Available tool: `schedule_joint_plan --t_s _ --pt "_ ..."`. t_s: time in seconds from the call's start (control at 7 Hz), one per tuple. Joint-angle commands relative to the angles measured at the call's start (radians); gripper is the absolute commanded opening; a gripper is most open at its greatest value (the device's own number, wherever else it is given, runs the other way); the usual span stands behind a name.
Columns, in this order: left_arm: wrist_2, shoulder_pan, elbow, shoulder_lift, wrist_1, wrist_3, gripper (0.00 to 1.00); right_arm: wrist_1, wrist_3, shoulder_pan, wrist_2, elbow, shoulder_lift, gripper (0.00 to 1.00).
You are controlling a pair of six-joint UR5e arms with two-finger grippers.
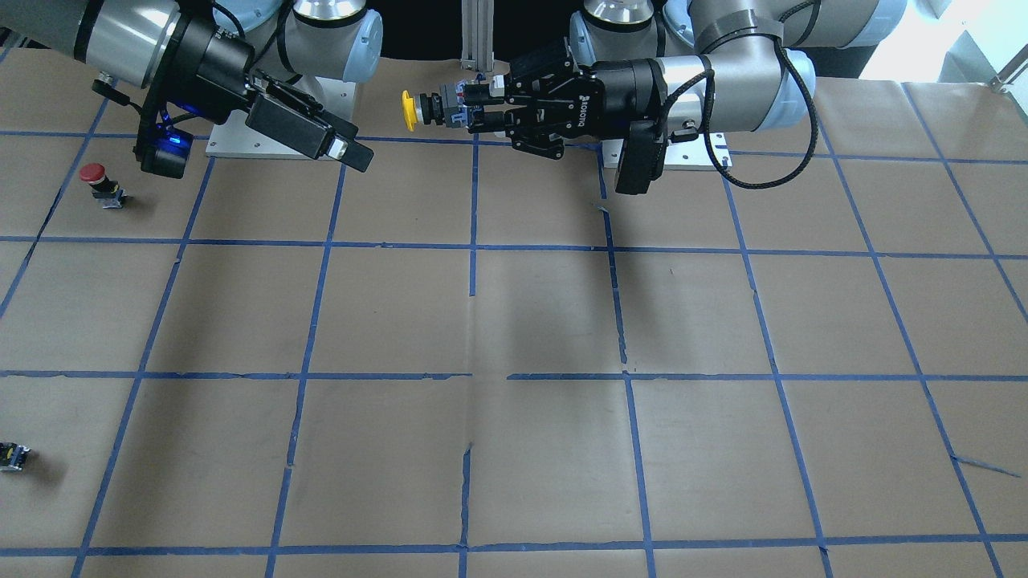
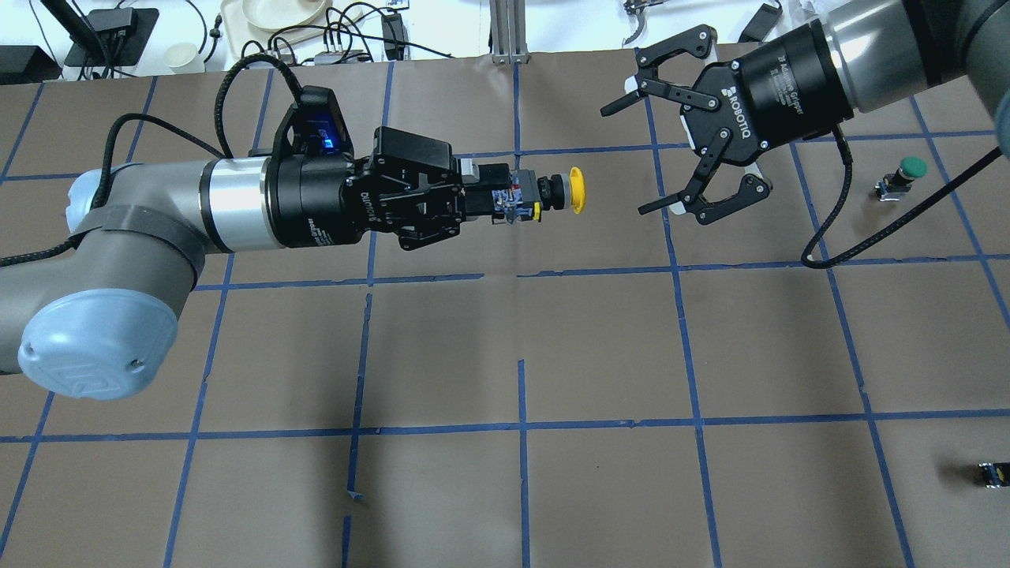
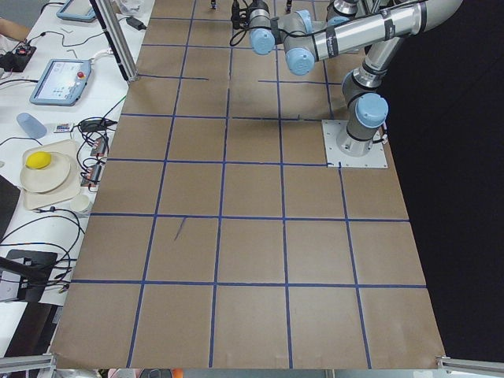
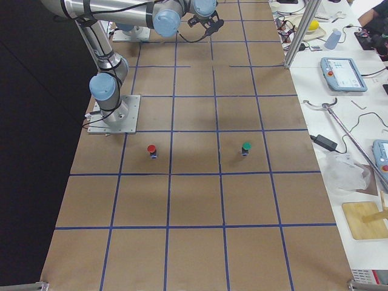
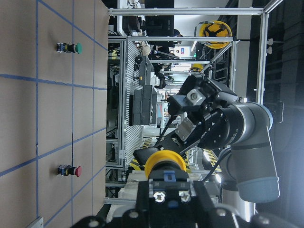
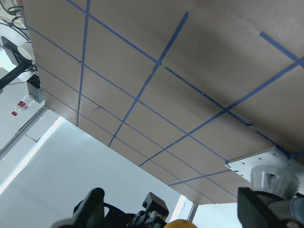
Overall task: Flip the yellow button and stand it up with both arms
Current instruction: 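Close the right gripper on the yellow button's cap held by the left gripper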
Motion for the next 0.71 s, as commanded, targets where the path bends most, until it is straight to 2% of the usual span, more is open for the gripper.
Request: schedule_joint_plan --t_s 0.0,0.57 --pt "-0.005 -0.001 -0.006 0.005 0.008 0.000 0.01 0.031 0.061 0.002 0.097 0.032 -0.008 1.00" --pt "-0.003 -0.001 -0.003 0.003 0.010 0.001 0.01 0.071 0.116 0.023 0.097 0.066 -0.046 1.00"
